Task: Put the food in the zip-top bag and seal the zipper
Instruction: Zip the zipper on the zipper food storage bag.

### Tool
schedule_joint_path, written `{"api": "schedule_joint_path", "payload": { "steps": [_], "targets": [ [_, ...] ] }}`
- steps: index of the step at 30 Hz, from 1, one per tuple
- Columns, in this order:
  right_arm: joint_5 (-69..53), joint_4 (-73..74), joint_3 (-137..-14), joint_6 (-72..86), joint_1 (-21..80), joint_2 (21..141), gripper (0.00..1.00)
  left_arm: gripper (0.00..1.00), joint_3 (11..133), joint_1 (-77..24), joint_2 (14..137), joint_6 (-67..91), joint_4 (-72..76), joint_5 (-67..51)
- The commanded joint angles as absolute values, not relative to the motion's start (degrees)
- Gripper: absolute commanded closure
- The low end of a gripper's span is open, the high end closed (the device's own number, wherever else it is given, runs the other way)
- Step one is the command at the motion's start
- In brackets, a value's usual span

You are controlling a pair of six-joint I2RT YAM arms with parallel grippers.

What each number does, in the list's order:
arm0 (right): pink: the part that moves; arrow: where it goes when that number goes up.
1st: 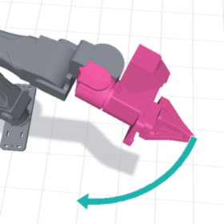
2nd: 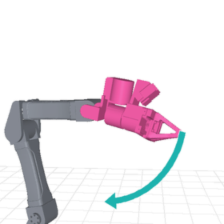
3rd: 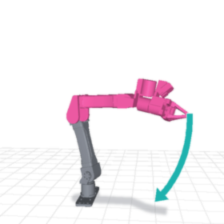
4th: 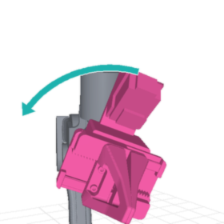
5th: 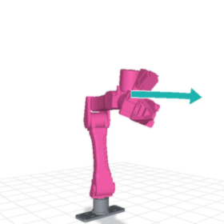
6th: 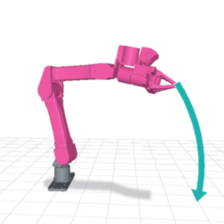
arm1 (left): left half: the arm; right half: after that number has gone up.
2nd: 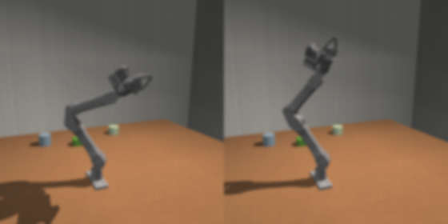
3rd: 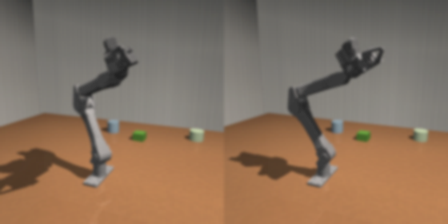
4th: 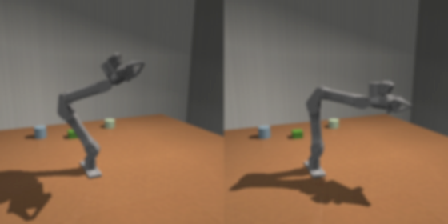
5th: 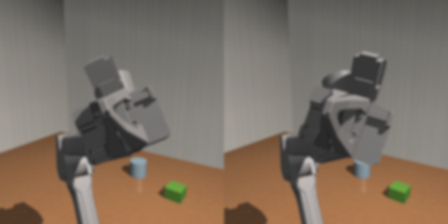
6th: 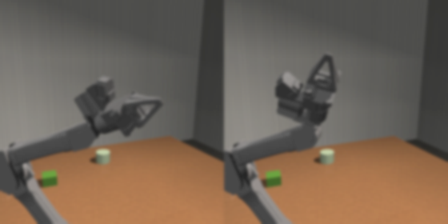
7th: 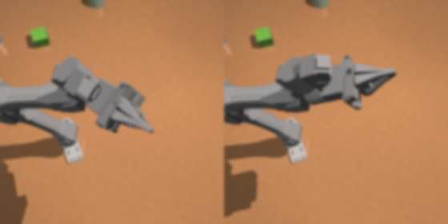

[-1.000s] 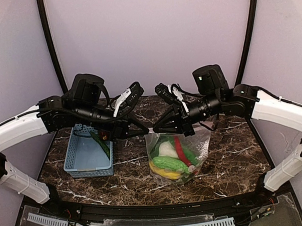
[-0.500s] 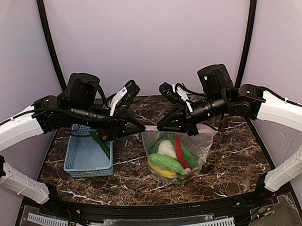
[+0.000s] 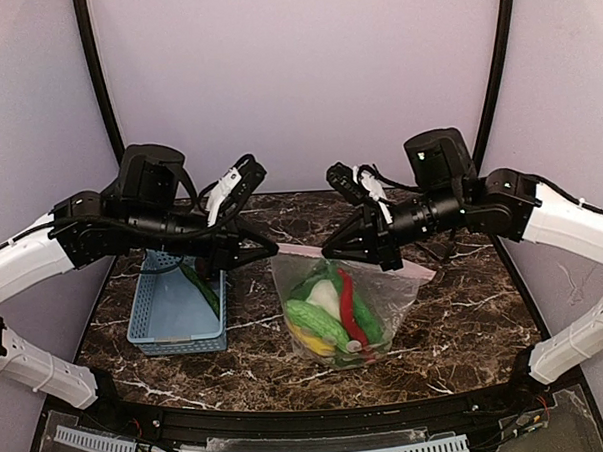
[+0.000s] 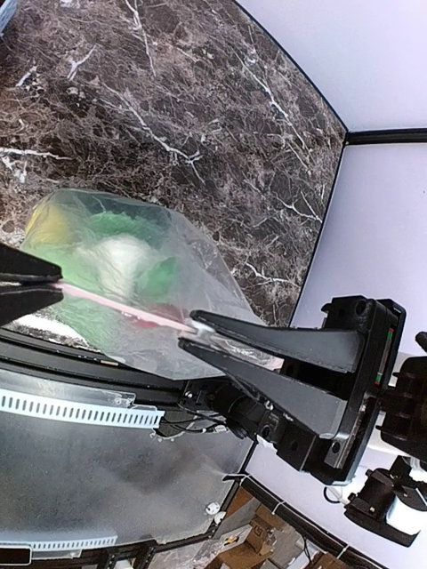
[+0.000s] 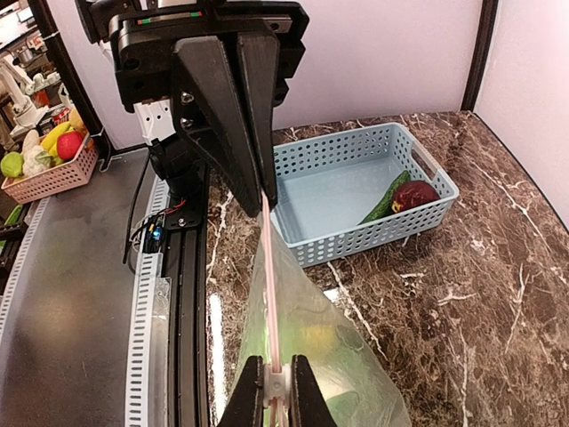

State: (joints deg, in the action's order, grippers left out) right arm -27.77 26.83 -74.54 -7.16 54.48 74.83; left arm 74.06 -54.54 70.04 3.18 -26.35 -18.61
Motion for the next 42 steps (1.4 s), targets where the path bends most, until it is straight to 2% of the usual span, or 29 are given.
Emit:
{"api": "schedule_joint_path", "payload": {
  "steps": [1, 19, 42],
  "targets": [
    [-23.7, 36.0, -72.5, -6.2, 53.3, 72.3, 1.00, 0.99, 73.3, -53.1, 65.2, 3.6, -29.1, -12.9],
    [-17.9, 38.0, -69.8, -4.1, 53.2, 68.4, 1.00, 0.99, 71.8, -52.1, 63.8, 5.3, -30.5, -4.8],
    [-13.3, 39.2, -67.8, -1.1, 52.1, 67.0, 1.00, 0.99, 70.2, -45.6, 64.0, 9.5, -31.2, -1.3]
  ]
}}
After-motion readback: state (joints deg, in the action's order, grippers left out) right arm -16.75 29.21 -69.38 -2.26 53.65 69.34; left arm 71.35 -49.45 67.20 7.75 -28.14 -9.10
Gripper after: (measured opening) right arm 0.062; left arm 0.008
